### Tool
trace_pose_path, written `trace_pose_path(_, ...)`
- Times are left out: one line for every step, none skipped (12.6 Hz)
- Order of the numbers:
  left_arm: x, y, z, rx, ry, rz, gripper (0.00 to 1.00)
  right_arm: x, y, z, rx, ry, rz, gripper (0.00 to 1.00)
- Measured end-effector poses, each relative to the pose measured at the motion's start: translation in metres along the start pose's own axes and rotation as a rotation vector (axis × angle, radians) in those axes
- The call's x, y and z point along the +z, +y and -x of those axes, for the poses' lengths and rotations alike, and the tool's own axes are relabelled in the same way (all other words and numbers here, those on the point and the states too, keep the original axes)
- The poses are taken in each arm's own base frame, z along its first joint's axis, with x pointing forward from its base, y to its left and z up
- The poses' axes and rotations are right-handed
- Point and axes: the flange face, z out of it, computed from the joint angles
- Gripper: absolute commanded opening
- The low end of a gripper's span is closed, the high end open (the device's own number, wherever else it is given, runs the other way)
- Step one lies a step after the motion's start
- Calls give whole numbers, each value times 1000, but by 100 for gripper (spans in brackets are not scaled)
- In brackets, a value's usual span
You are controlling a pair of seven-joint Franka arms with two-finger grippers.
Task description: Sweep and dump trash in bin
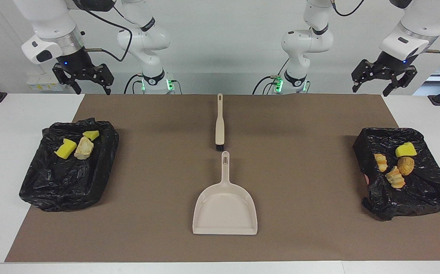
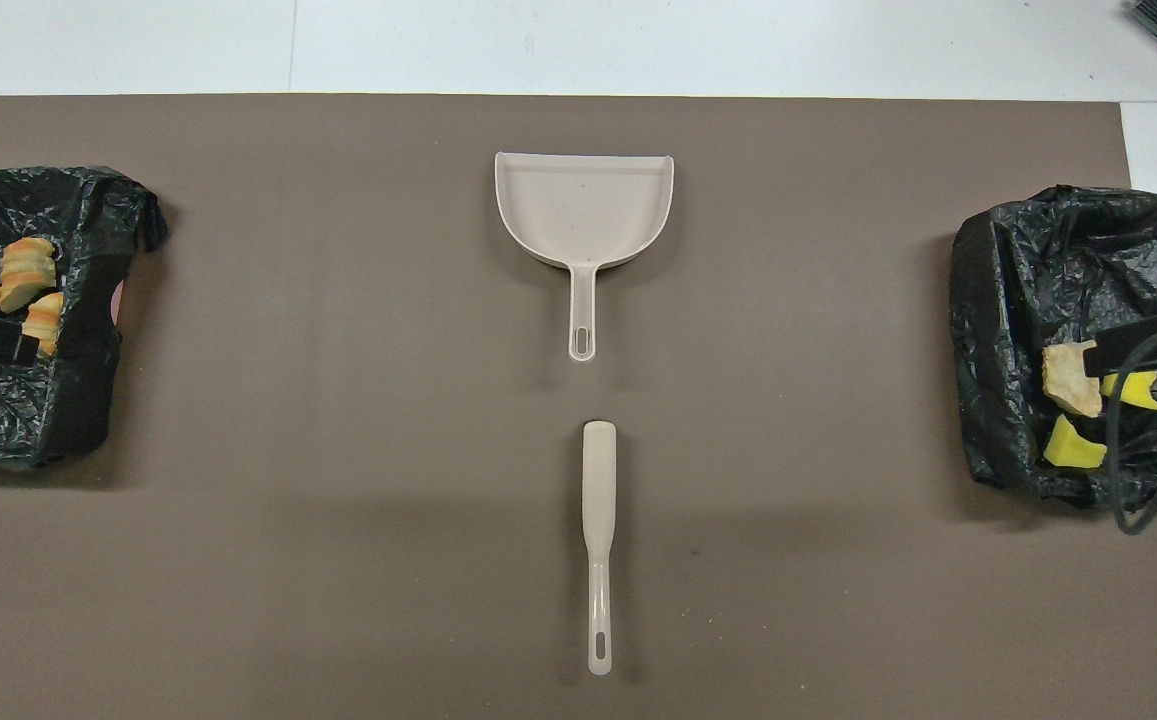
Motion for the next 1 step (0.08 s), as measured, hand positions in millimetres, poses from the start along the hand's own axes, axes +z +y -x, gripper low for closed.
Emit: trace_pose_path(1,0,1,-1,-2,0,100,0,0,0,0,0,0,100)
